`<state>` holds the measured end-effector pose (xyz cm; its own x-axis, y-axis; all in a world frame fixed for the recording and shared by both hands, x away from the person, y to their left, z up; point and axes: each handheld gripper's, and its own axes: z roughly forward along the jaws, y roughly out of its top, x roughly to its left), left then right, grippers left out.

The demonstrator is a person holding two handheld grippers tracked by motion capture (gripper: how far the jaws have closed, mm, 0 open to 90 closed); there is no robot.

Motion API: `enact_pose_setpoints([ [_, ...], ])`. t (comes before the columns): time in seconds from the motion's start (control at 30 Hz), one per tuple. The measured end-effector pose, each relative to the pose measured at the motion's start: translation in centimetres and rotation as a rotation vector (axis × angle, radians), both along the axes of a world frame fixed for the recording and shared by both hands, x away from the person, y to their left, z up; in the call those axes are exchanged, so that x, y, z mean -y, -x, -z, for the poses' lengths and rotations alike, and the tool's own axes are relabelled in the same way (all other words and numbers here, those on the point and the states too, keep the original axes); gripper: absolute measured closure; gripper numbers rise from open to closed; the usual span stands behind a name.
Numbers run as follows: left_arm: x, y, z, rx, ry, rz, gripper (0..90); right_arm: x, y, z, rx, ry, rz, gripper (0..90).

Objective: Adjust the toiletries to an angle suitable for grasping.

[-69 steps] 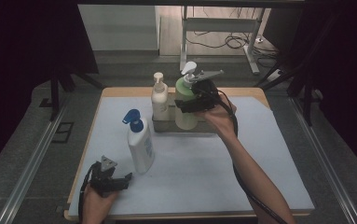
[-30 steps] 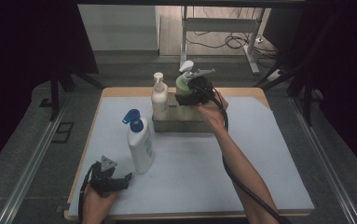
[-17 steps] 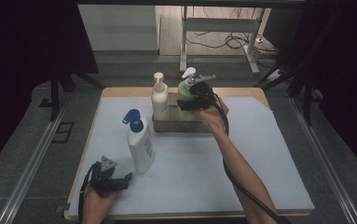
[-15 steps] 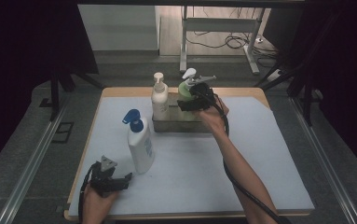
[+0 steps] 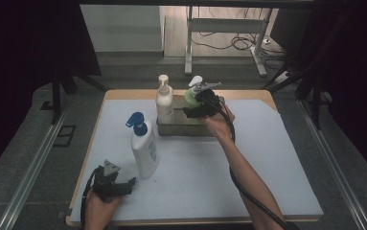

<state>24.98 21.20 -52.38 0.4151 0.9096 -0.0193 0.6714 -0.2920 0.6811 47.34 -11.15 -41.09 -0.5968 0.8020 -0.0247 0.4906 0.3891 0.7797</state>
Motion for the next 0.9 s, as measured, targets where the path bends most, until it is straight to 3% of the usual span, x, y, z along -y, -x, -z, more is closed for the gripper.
enact_pose_setpoints([
  [0.33,0.0,0.0,0.0,0.002,0.0,-0.001,12.8,0.3,-0.4,0.3,-0.007,-0.019,-0.001,11.7],
  [0.5,0.0,0.0,0.0,0.002,0.0,-0.001,12.7,0.2,-0.3,0.2,-0.021,-0.005,0.001,10.9],
  [0.9,0.0,0.0,0.0,0.001,0.0,-0.001,12.7,1.3,0.9,0.1,-0.06,0.007,-0.044,2.3],
])
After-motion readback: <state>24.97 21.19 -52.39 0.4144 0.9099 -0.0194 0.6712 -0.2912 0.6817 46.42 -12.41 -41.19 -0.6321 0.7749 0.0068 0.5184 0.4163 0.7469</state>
